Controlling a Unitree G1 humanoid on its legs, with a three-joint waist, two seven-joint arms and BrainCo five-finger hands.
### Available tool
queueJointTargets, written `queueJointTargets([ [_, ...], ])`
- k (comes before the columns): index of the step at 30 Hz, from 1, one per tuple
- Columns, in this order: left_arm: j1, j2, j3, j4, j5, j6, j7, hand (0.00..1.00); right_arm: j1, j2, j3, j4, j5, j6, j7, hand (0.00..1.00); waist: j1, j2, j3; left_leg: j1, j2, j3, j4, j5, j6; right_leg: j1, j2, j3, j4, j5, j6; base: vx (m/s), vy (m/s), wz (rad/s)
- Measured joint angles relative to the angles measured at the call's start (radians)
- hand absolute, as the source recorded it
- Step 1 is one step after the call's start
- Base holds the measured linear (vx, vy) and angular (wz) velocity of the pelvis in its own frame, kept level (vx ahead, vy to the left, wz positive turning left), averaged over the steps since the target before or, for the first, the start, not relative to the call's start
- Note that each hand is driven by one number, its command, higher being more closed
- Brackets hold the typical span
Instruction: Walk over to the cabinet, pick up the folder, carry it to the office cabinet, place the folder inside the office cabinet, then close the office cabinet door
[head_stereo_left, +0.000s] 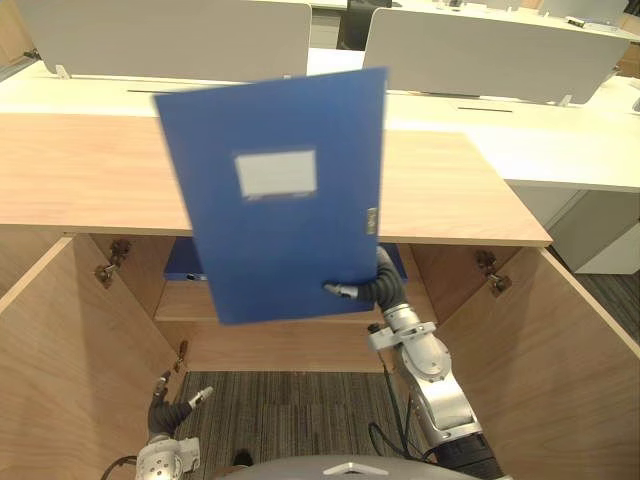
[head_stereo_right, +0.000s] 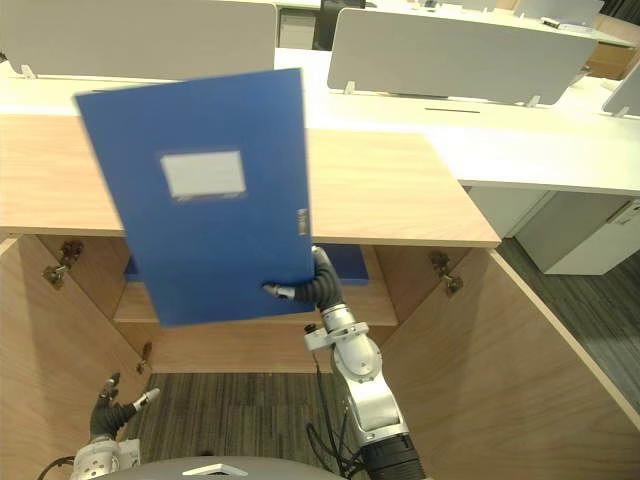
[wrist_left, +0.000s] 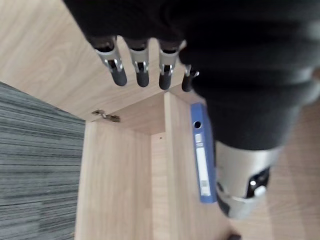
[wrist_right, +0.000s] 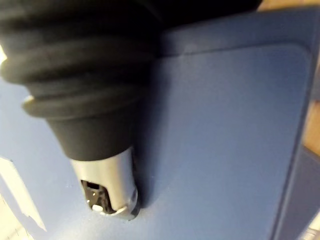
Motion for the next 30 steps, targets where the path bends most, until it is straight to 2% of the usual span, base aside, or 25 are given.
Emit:
queueJointTargets([
  [3, -0.037, 0.031, -0.038, 0.125, 0.029, 0.004, 0.000, 0.00, -0.043, -0.041, 0.093, 0.100, -0.031, 0.001, 0.006, 1.00, 0.005, 0.002, 0.023, 0.000, -0.001, -0.006, 0.000, 0.000, 0.000, 0.003, 0.000, 0.000, -0.001, 0.000, 0.000, -0.03, 0.001, 0.05],
  [7, -0.047, 0.062, -0.072, 0.204, 0.052, 0.006, 0.000, 0.00, -0.089, -0.098, 0.205, 0.152, -0.047, 0.001, 0.036, 1.00, 0.007, 0.003, 0.048, -0.010, -0.001, -0.003, 0.000, -0.005, -0.007, -0.010, -0.001, 0.003, -0.001, -0.007, -0.009, -0.04, 0.013, -0.01],
  [8, -0.049, 0.074, -0.084, 0.214, 0.059, 0.007, 0.000, 0.00, -0.099, -0.109, 0.233, 0.154, -0.068, 0.001, 0.039, 1.00, 0.011, 0.011, 0.058, -0.022, -0.001, -0.002, 0.000, -0.005, -0.008, -0.023, -0.001, 0.004, 0.002, -0.007, -0.009, -0.03, 0.010, -0.09],
  [9, -0.050, 0.077, -0.086, 0.216, 0.059, 0.007, 0.001, 0.00, -0.121, -0.133, 0.266, 0.155, -0.078, 0.001, 0.041, 1.00, 0.017, -0.003, 0.062, -0.031, 0.002, 0.006, 0.000, -0.003, -0.008, -0.045, -0.001, 0.012, 0.017, -0.008, -0.010, -0.03, 0.009, -0.10],
  [10, -0.049, 0.080, -0.090, 0.217, 0.059, 0.007, 0.001, 0.00, -0.137, -0.141, 0.283, 0.155, -0.079, 0.001, 0.041, 1.00, 0.019, 0.010, 0.078, -0.038, 0.002, 0.008, 0.001, -0.002, -0.008, -0.056, -0.001, 0.017, 0.029, -0.009, -0.011, -0.02, 0.016, -0.15],
  [11, -0.061, 0.091, -0.102, 0.234, 0.059, 0.007, 0.001, 0.00, -0.172, -0.164, 0.307, 0.162, -0.080, -0.001, 0.042, 1.00, 0.025, 0.005, 0.096, -0.054, 0.002, 0.013, 0.007, 0.005, -0.006, -0.086, -0.001, 0.026, 0.058, -0.007, -0.009, -0.01, 0.015, -0.15],
  [12, -0.079, 0.097, -0.106, 0.237, 0.058, 0.007, 0.003, 0.00, -0.219, -0.172, 0.325, 0.186, -0.088, -0.001, 0.042, 1.00, 0.028, 0.011, 0.130, -0.076, 0.002, 0.018, 0.016, 0.014, 0.003, -0.122, -0.002, 0.034, 0.093, -0.009, -0.012, -0.04, 0.014, -0.08],
  [13, -0.095, 0.103, -0.111, 0.237, 0.058, 0.007, 0.004, 0.00, -0.239, -0.173, 0.327, 0.192, -0.101, -0.001, 0.040, 1.00, 0.027, 0.007, 0.150, -0.104, 0.002, 0.015, 0.048, 0.009, 0.007, -0.142, -0.004, 0.034, 0.110, -0.011, -0.014, -0.08, 0.001, 0.02],
  [14, -0.134, 0.113, -0.119, 0.237, 0.057, 0.003, 0.008, 0.00, -0.289, -0.178, 0.329, 0.200, -0.112, -0.001, 0.036, 1.00, 0.027, 0.000, 0.204, -0.172, 0.009, 0.010, 0.151, -0.028, 0.010, -0.181, -0.008, 0.034, 0.154, -0.015, -0.019, -0.16, -0.007, 0.09],
  [15, -0.162, 0.119, -0.121, 0.237, 0.056, 0.002, 0.011, 0.00, -0.335, -0.186, 0.336, 0.217, -0.114, -0.001, 0.035, 1.00, 0.026, 0.011, 0.242, -0.265, 0.024, 0.005, 0.268, -0.074, 0.012, -0.240, -0.006, 0.033, 0.204, -0.028, -0.021, -0.16, -0.007, 0.05],
  [18, -0.207, 0.120, -0.121, 0.237, 0.054, 0.001, 0.023, 0.00, -0.391, -0.216, 0.353, 0.231, -0.115, 0.000, 0.031, 1.00, 0.027, 0.042, 0.316, -0.409, 0.046, -0.002, 0.447, -0.137, 0.018, -0.362, -0.005, 0.034, 0.340, -0.074, -0.016, -0.18, 0.020, 0.05],
  [24, -0.237, 0.136, -0.123, 0.188, 0.024, -0.001, 0.033, 0.00, -0.397, -0.226, 0.341, 0.226, -0.098, 0.002, 0.006, 1.00, 0.028, 0.054, 0.376, -0.637, 0.077, -0.022, 0.655, -0.201, 0.011, -0.594, -0.010, 0.035, 0.567, -0.150, -0.029, -0.16, 0.007, 0.03],
  [30, -0.261, 0.116, -0.134, 0.028, 0.016, -0.008, 0.030, 0.00, -0.386, -0.226, 0.194, 0.124, 0.015, 0.022, -0.025, 1.00, 0.032, 0.065, 0.415, -0.857, 0.110, -0.026, 0.787, -0.219, 0.012, -0.816, -0.017, 0.031, 0.708, -0.177, -0.038, -0.14, -0.018, -0.03],
])
